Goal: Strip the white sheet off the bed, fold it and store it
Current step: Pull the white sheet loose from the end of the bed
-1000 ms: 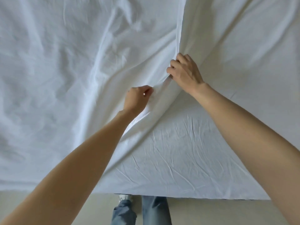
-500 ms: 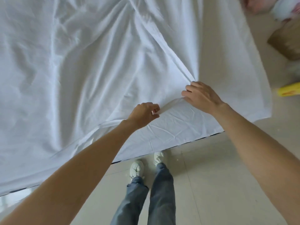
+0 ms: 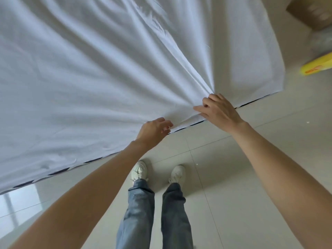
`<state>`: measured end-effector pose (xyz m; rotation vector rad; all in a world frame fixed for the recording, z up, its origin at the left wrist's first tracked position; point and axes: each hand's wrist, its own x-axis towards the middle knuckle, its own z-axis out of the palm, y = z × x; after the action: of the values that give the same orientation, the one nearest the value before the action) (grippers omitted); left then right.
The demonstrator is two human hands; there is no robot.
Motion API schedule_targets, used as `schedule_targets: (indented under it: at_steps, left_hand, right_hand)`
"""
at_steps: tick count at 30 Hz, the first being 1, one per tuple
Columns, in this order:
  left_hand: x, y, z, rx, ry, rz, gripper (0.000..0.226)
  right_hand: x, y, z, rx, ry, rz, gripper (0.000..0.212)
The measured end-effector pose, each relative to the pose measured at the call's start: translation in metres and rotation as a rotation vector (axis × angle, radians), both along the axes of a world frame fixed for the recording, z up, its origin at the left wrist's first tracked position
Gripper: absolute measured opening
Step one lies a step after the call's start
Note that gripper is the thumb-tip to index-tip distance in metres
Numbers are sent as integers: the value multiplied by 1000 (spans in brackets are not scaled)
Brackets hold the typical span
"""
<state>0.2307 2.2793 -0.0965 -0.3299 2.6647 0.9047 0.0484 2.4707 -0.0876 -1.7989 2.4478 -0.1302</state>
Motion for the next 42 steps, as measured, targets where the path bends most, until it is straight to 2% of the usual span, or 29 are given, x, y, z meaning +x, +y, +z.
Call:
schedule_targets:
  at_steps: [4, 7, 10, 13, 17, 22, 28, 31, 36, 40, 42]
  left_hand:
    - [1, 14, -29, -75, -12, 27, 27]
    - [-5, 23, -29, -109, -47, -33, 30]
    - [-19, 29, -14, -134, -192, -110, 30]
    - [-34, 26, 1, -115, -253, -50, 25]
    - [-79, 16, 42, -1, -164, 290, 20]
    - [-132, -23, 82, 104, 35, 626, 20]
    - [-215, -113, 61, 193, 59, 898, 41]
    - [-257, -163, 34, 155, 43, 961, 51]
    - [-305, -219, -2, -14, 27, 878, 65]
    - [-334, -242, -21, -26, -105, 843, 80]
    - [-341, -247, -25, -34, -160, 876, 68]
  right_hand:
    - [20, 14, -32, 33, -33, -142, 38]
    - [31, 23, -39, 86, -260, -269, 53]
    - [30, 36, -31, 20, -477, -370, 44]
    - [25, 39, -11, -51, -626, -445, 34]
    - [-12, 32, 41, -122, -602, -450, 26]
    - [-82, -15, 83, -180, -431, -431, 22]
    - [-172, -127, 70, -163, -315, -392, 28]
    - [-207, -191, 45, -178, -346, -328, 33]
    - [-252, -280, 4, -142, -371, -128, 45]
    - [-279, -322, -28, -25, -283, -19, 34]
    - [-287, -332, -35, 47, -268, -39, 26]
